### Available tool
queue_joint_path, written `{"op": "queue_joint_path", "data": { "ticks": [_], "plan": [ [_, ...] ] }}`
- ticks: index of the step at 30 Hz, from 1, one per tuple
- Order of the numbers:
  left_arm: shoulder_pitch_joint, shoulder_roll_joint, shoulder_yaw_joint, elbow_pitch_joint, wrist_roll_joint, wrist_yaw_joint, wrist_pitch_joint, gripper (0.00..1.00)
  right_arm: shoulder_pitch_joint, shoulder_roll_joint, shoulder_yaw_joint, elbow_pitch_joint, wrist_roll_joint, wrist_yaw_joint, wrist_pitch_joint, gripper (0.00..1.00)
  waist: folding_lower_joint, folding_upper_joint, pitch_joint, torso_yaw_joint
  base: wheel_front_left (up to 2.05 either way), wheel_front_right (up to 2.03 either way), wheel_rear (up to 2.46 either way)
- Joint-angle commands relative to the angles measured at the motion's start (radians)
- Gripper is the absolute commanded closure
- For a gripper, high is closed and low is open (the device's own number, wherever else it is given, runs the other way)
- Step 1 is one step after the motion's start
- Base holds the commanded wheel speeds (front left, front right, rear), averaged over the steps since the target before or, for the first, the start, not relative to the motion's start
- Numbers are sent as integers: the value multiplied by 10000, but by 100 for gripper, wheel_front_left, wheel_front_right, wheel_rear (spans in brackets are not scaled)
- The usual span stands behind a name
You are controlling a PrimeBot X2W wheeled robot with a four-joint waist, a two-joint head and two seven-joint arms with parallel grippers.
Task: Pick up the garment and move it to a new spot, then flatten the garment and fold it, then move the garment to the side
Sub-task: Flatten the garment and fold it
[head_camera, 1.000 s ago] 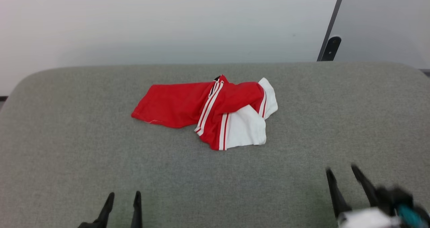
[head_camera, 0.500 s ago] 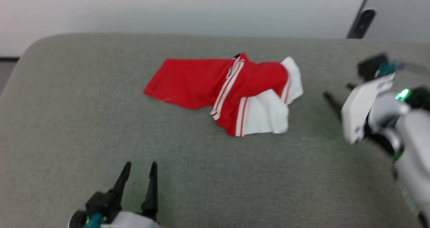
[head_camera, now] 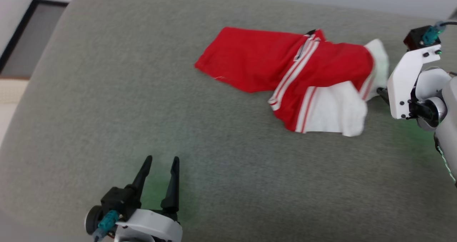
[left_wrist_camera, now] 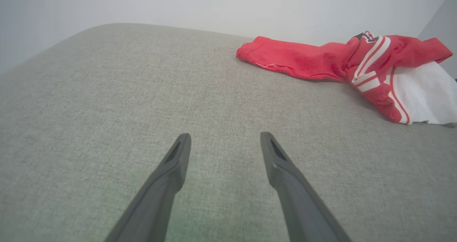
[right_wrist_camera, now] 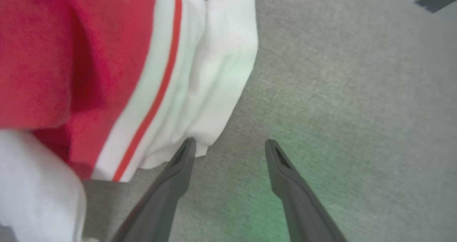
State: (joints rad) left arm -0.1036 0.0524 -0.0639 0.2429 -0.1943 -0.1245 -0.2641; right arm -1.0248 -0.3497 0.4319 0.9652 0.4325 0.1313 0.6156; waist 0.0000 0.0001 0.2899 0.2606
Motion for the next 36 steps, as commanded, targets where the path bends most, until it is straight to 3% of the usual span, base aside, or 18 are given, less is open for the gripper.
{"op": "queue_joint_path", "data": {
  "ticks": [1, 9, 10, 11, 26, 30, 36],
  "plan": [
    [-141, -24, -43, -8, -77, -63, -4, 0, -229, 55, -103, 201, 136, -10, -90, 0, 0, -1, 491, 590, 0, 0, 0],
    [-152, -23, -51, -37, -269, -56, -4, 0, -194, 265, 596, 1248, 281, -2, -302, 0, 0, -1, 646, 541, 0, 0, 0],
    [-183, -24, -41, -30, -279, -57, -4, 0, -196, 271, 639, 1324, 368, -2, -335, 60, 0, -1, 657, 511, 0, 0, 0],
    [-211, -24, -34, -23, -291, -58, -4, 0, -235, 267, 673, 1386, 413, -2, -384, 100, 0, -1, 667, 479, 0, 0, 0],
    [-194, -19, 265, -55, -230, -70, -4, 0, -324, -25, 1137, 859, 1746, -13, -1802, 100, 0, -1, 349, -368, 0, 0, 0],
    [-55, -19, 443, -120, -165, -68, -4, 0, -99, -373, 1326, 431, 2011, -13, -2168, 100, 0, -1, 202, -688, 0, 0, 0],
    [122, -16, 614, -221, -68, -69, -4, 0, 600, -1431, 1207, -617, 2675, -13, -2843, 100, 0, -1, -28, -1251, 0, 0, 0]
  ]
}}
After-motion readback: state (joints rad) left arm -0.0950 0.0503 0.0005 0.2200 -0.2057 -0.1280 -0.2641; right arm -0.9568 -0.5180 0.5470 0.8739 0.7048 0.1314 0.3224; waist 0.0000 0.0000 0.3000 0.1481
